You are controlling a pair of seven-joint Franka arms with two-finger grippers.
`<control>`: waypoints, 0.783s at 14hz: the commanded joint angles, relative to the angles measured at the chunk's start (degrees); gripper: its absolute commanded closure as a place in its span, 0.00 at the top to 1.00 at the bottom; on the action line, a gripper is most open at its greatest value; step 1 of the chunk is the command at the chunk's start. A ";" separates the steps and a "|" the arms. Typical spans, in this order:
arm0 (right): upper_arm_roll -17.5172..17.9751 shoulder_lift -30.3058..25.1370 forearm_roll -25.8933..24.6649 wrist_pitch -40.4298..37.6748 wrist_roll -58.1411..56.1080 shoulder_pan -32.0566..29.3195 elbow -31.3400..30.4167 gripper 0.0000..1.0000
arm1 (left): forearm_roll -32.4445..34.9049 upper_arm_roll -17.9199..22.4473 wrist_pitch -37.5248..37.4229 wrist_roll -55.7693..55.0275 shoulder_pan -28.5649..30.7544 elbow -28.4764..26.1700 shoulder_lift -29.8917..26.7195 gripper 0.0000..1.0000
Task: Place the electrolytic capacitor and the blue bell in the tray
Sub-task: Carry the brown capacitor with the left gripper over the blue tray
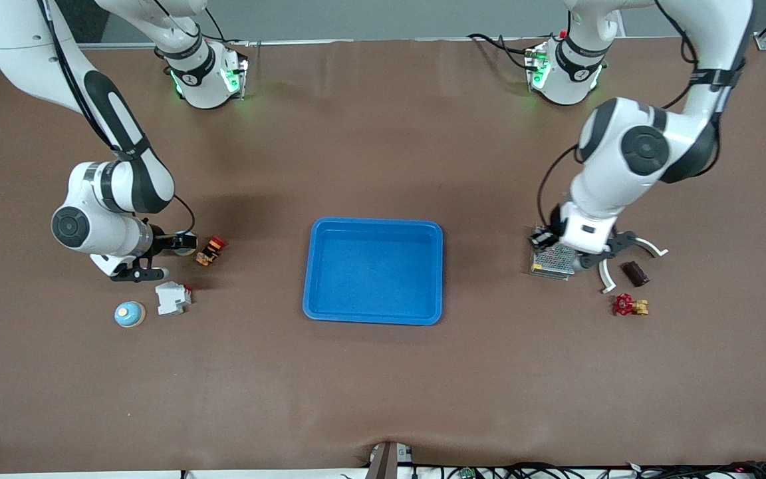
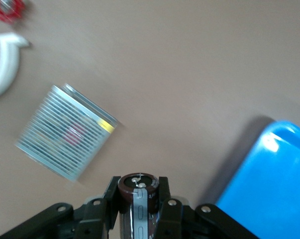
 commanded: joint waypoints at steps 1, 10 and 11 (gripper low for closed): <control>0.07 0.17 -0.48 0.49 -0.81 -0.39 -0.23 1.00 | 0.76 0.40 -1.11 -7.59 -4.75 4.25 3.99 0.00; 0.16 0.69 -0.48 0.67 -3.80 -1.19 -0.14 0.93 | 7.97 0.66 -0.84 -39.08 -17.41 16.99 20.16 0.00; 0.16 0.78 -0.48 0.67 -3.80 -1.19 -0.05 0.95 | 8.06 0.66 -0.84 -40.57 -17.86 18.66 21.82 0.00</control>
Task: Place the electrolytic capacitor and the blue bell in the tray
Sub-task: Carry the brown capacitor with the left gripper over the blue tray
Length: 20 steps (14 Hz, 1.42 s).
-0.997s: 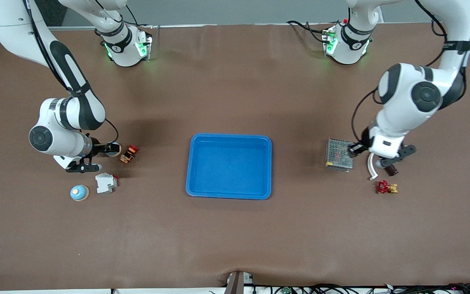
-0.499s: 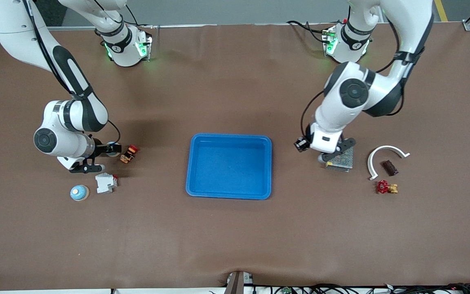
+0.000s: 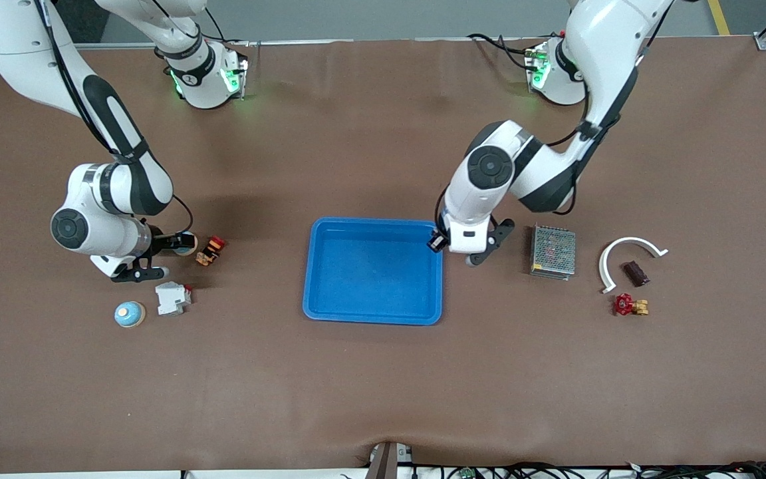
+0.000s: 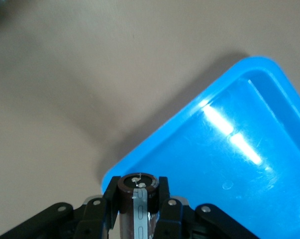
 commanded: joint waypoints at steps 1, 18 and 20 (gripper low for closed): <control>0.49 0.51 -0.47 0.54 -0.59 -0.50 0.07 0.98 | 1.33 0.52 -0.90 -5.40 -2.58 6.38 5.20 0.00; 0.58 0.95 -0.38 0.54 -0.51 -0.06 1.04 0.43 | 1.25 7.47 -0.73 -19.32 -10.59 10.36 12.42 0.93; 0.66 0.60 -0.38 -3.38 -0.50 -0.15 3.40 0.43 | 1.33 7.56 -0.73 -18.96 -10.41 11.75 12.59 1.00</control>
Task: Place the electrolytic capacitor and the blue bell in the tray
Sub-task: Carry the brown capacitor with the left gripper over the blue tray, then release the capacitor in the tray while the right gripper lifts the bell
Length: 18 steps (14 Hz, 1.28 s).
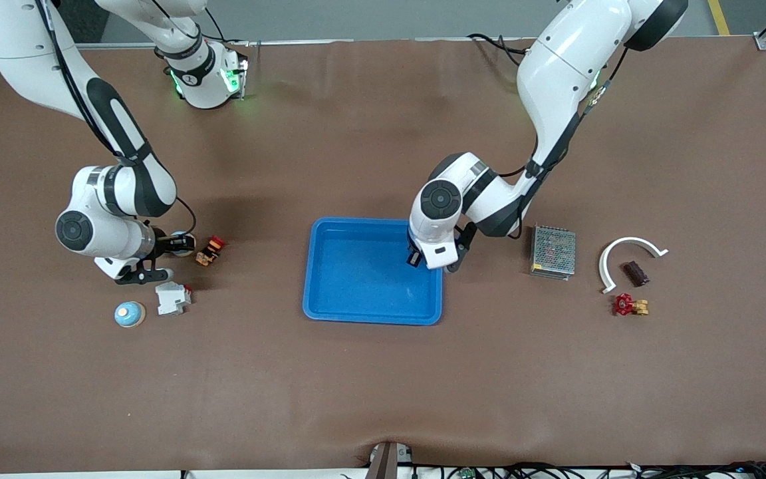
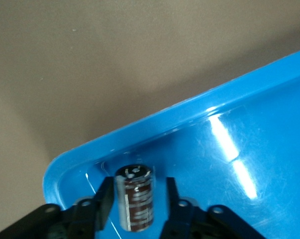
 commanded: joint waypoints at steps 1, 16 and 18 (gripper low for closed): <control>0.29 -0.58 -0.35 -7.69 -0.38 -0.33 4.98 0.43 | 1.18 0.55 -0.79 -0.51 -0.17 4.19 1.04 1.00; 0.55 0.21 11.41 -36.84 37.65 16.62 36.73 0.43 | 0.65 2.31 -15.21 51.55 26.53 6.42 -10.82 1.00; 0.55 0.99 13.26 -32.45 41.61 19.17 36.73 0.43 | 0.65 2.31 -16.60 59.66 30.58 5.35 -11.61 1.00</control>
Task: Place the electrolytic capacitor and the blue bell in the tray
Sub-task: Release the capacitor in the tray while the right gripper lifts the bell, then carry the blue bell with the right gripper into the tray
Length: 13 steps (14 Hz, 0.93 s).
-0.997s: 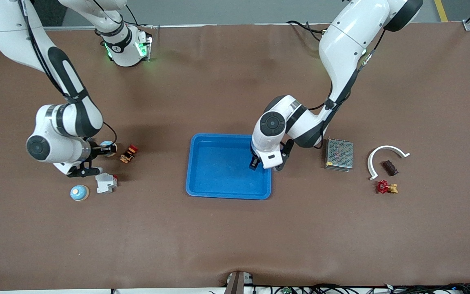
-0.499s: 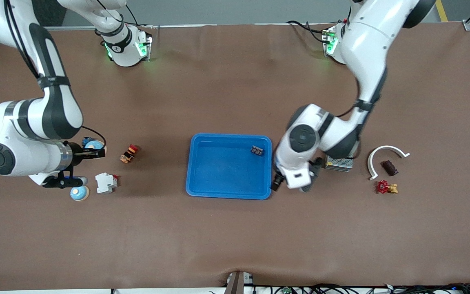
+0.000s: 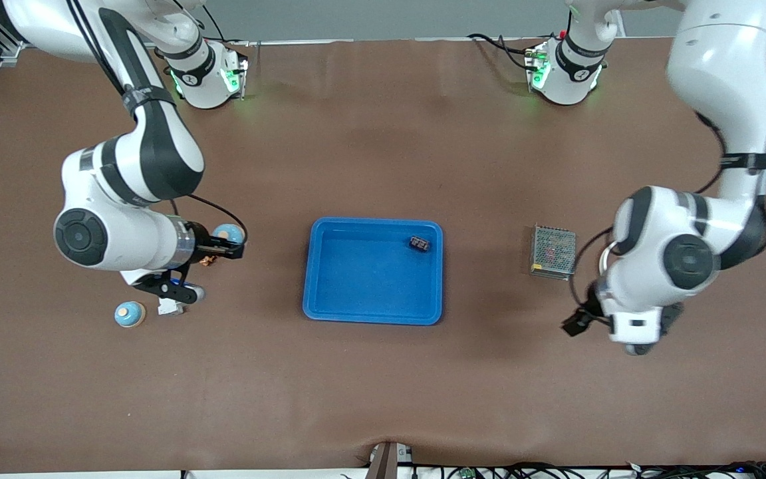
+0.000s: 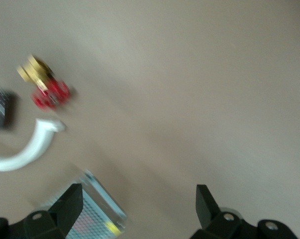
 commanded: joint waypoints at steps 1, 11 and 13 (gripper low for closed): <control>-0.46 2.21 2.81 3.80 5.83 3.43 1.62 0.43 | 0.94 -1.04 -2.67 8.42 4.16 -3.36 -2.82 1.00; -0.55 11.43 2.73 19.20 18.59 14.25 1.97 0.45 | 9.30 -1.13 -2.00 21.19 15.42 -13.19 -6.07 1.00; -0.64 13.02 2.56 21.20 18.68 15.91 1.89 0.46 | 9.30 -1.13 1.42 21.19 16.38 -16.79 -6.33 1.00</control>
